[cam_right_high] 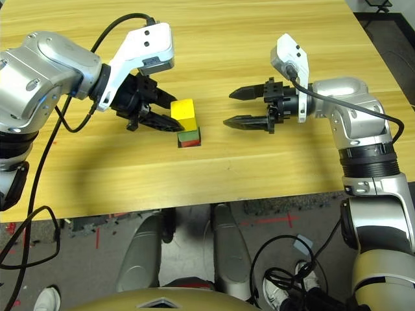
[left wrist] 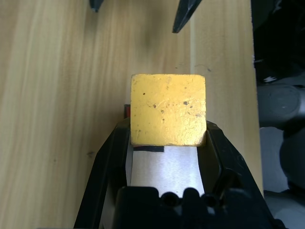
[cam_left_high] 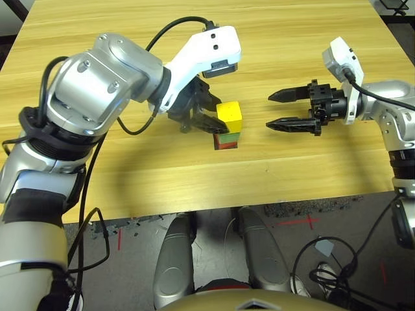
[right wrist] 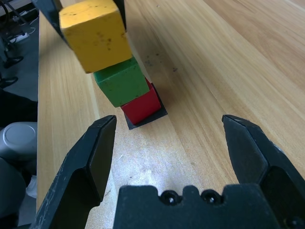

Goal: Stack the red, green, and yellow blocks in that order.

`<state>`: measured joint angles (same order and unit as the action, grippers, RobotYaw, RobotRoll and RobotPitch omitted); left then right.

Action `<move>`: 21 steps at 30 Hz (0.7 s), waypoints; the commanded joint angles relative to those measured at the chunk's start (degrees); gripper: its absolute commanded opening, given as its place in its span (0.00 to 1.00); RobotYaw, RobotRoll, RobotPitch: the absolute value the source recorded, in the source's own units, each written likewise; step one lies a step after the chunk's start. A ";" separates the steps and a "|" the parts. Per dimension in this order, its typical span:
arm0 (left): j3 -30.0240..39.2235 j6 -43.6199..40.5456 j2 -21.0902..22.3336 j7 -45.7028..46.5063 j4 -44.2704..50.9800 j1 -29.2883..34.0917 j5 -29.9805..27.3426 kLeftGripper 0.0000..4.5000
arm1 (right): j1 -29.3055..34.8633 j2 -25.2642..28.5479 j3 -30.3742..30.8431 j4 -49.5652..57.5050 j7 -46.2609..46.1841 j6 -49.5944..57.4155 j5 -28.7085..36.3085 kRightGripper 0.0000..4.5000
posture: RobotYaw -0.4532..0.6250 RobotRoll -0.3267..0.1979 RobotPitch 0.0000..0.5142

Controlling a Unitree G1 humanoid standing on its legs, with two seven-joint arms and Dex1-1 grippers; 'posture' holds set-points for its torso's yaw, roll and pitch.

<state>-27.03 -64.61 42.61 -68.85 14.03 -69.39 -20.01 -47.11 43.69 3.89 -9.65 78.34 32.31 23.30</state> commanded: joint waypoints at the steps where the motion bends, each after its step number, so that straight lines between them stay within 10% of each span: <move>1: -1.36 1.45 0.08 0.32 -0.20 0.61 0.73 0.45 | 0.95 0.87 -0.78 1.57 0.11 0.45 0.78 1.00 | 0.48 0.58 0.59; 13: -2.80 2.51 1.28 -0.41 0.31 0.76 1.18 0.45 | 0.63 0.59 -0.84 1.23 -0.01 0.55 0.57 1.00 | 0.49 0.59 0.59; 21: -1.67 1.83 1.30 -1.14 1.67 0.03 -0.11 0.99 | 0.17 0.47 -0.70 0.35 0.21 0.04 0.33 1.00 | 0.50 0.59 0.59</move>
<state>-29.03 -62.54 43.66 -69.23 13.91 -69.17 -19.40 -46.95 43.79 3.52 -9.19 78.22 32.74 23.31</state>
